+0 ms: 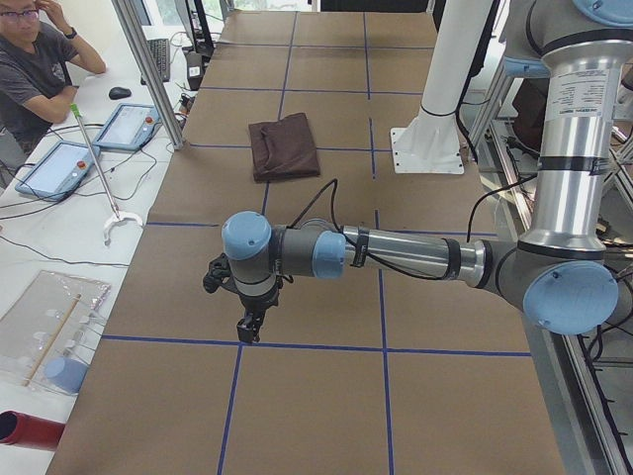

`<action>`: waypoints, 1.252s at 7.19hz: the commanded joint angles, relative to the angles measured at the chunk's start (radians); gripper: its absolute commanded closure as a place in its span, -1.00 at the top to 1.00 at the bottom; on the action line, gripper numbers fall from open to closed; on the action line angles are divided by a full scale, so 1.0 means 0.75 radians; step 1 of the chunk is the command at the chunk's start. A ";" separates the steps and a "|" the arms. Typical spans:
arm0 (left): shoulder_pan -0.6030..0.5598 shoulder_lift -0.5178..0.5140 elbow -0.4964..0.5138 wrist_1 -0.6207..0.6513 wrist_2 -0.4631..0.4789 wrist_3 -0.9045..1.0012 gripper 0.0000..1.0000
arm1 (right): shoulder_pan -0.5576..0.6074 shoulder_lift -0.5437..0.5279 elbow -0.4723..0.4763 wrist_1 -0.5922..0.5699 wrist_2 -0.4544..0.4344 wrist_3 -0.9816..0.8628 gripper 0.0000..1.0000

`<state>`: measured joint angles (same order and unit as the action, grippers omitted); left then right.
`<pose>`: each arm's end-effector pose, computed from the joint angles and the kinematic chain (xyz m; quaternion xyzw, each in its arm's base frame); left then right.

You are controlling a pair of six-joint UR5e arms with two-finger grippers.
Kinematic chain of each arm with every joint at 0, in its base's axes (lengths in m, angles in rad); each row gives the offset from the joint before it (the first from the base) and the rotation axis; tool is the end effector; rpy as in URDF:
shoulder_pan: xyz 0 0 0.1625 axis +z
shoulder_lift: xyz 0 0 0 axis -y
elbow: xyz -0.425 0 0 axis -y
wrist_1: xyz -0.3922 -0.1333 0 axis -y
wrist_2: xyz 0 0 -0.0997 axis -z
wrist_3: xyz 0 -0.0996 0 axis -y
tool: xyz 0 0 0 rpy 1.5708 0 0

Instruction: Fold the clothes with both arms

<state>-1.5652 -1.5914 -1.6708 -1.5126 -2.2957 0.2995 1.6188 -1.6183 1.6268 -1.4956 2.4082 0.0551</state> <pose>-0.0644 -0.5026 0.6084 0.0808 0.3463 0.1529 0.9220 0.0821 -0.4735 0.6418 0.0368 -0.4064 0.0301 0.9125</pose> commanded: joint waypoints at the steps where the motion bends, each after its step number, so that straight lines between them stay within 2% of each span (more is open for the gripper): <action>1: -0.001 0.005 -0.006 0.000 0.001 -0.005 1.00 | 0.001 -0.002 0.005 0.002 0.000 0.002 1.00; 2: -0.001 0.005 -0.006 0.002 -0.001 -0.051 1.00 | 0.001 0.000 0.005 0.002 0.000 0.002 1.00; 5: -0.001 -0.007 -0.014 0.000 0.001 -0.423 1.00 | 0.001 0.000 0.015 0.002 0.000 0.002 1.00; 9: -0.001 -0.007 -0.026 0.000 0.005 -0.432 1.00 | 0.001 0.000 0.017 0.002 0.000 0.002 1.00</action>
<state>-1.5662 -1.5963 -1.6897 -1.5125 -2.2919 -0.0227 1.6199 -1.6184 1.6387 -1.4941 2.4083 0.0568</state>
